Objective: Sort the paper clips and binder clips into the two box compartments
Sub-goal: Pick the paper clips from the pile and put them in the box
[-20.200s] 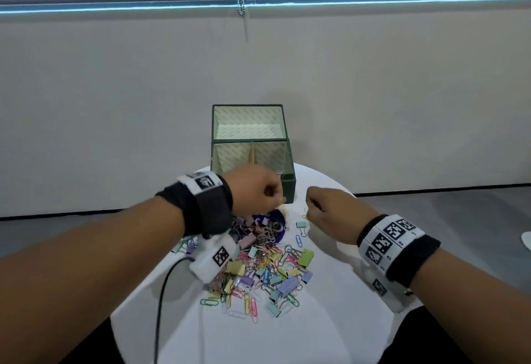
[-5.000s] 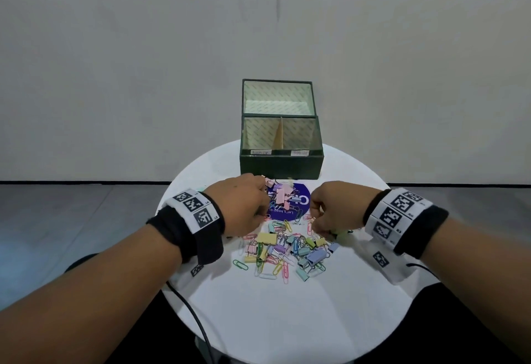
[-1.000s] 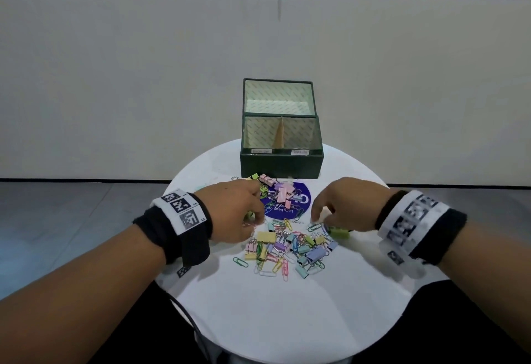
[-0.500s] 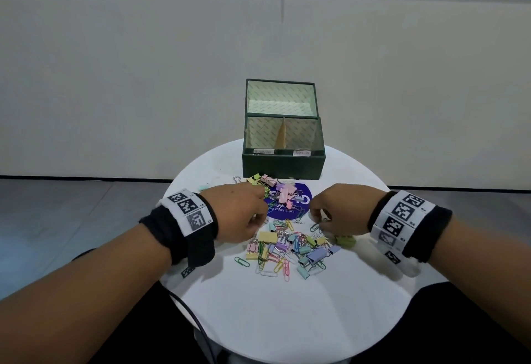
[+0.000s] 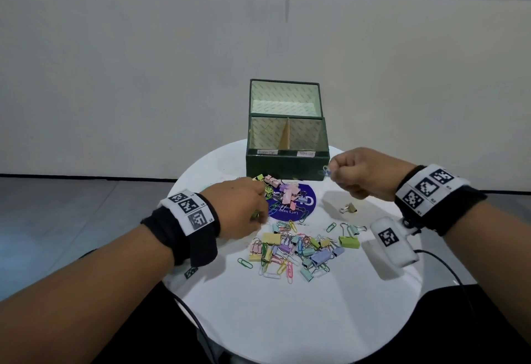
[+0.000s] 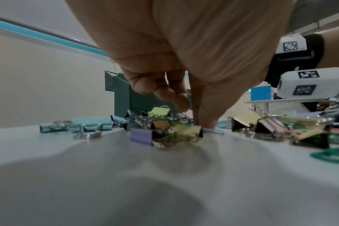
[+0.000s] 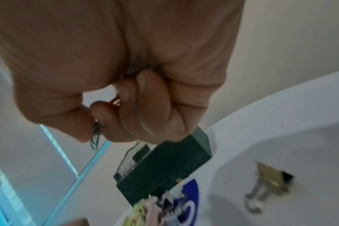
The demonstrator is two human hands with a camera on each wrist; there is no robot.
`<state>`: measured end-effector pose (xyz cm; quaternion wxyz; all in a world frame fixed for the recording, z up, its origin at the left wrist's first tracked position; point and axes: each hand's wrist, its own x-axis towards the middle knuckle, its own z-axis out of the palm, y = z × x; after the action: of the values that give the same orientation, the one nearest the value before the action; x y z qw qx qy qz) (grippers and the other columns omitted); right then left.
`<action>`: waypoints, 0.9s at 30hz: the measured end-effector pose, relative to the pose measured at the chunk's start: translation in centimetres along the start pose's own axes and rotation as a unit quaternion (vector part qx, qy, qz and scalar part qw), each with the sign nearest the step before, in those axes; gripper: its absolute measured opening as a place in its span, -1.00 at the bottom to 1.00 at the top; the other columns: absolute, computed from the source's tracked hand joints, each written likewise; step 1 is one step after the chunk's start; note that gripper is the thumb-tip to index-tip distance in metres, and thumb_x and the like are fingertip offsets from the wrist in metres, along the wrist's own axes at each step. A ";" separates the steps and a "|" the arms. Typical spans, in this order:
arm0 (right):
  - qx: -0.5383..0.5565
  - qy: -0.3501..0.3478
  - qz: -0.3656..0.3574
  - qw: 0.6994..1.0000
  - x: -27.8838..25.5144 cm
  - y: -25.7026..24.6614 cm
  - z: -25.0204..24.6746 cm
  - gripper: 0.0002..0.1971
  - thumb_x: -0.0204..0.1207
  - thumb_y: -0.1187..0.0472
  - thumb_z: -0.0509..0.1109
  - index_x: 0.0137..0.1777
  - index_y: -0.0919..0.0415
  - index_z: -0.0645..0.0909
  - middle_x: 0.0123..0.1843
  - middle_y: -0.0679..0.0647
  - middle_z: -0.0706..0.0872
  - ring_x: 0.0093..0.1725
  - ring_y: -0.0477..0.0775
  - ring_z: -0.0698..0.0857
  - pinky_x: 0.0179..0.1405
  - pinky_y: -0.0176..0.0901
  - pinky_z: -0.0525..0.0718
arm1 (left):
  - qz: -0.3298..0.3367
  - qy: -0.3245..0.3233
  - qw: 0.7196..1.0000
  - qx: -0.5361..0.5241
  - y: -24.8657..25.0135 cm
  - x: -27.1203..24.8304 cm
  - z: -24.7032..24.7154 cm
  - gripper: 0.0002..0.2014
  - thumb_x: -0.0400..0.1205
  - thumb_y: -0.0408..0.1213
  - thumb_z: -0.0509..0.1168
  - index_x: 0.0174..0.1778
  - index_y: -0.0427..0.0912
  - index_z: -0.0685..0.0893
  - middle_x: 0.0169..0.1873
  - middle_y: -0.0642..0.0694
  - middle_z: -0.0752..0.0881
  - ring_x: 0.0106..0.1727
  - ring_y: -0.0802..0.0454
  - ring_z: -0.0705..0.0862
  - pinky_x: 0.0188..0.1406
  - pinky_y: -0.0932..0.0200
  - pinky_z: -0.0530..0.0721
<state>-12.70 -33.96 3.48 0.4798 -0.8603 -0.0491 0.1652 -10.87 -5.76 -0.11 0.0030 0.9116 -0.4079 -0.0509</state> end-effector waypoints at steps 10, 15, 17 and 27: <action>0.093 0.056 -0.026 0.994 3.1 -1.7 -1.3 -0.71 0.66 0.37 0.29 -0.32 0.18 0.46 -0.48 0.03 0.38 -0.50 -0.03 0.24 -0.51 -0.20 0.19 | 0.051 -0.030 0.996 0.071 -0.1 2.0 -0.1 -0.67 0.67 0.02 0.30 0.34 0.12 0.69 0.16 0.06 0.60 0.20 0.02 0.51 0.15 0.03 0.64; 0.098 0.076 -0.028 0.992 4.3 -2.6 -2.1 -0.73 0.65 0.38 0.28 -0.30 0.18 0.49 -0.51 -0.01 0.43 -0.52 -0.05 0.28 -0.53 -0.22 0.23 | 0.106 -0.005 0.991 0.077 0.0 2.1 0.1 -0.87 0.68 -0.12 0.29 0.05 0.07 0.74 -0.03 0.11 0.70 0.06 0.08 0.55 0.11 0.15 0.61; 0.102 0.086 -0.030 0.991 4.7 -2.7 -2.4 -0.72 0.64 0.40 0.27 -0.32 0.18 0.48 -0.52 -0.01 0.43 -0.53 -0.05 0.28 -0.54 -0.22 0.21 | 0.143 0.003 0.984 0.109 0.3 2.0 0.3 -0.87 0.67 -0.21 0.30 0.07 0.02 0.73 -0.05 0.08 0.73 0.02 0.07 0.58 0.06 0.23 0.54; -0.040 0.176 0.047 0.982 7.4 -3.4 -3.5 -0.78 0.58 0.13 0.40 -0.25 0.14 0.47 -0.38 0.12 0.40 -0.45 0.05 0.28 -0.53 -0.24 0.37 | 0.043 -0.062 0.997 0.010 0.3 2.8 -1.1 -0.79 0.60 -0.24 0.26 0.06 0.15 0.66 -0.09 0.17 0.68 -0.05 0.11 0.63 0.02 0.10 0.71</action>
<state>-4.32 -33.18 6.27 0.4380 -0.8957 0.0701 0.0317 -9.12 -8.08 0.71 -0.0292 0.8883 -0.4468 -0.1026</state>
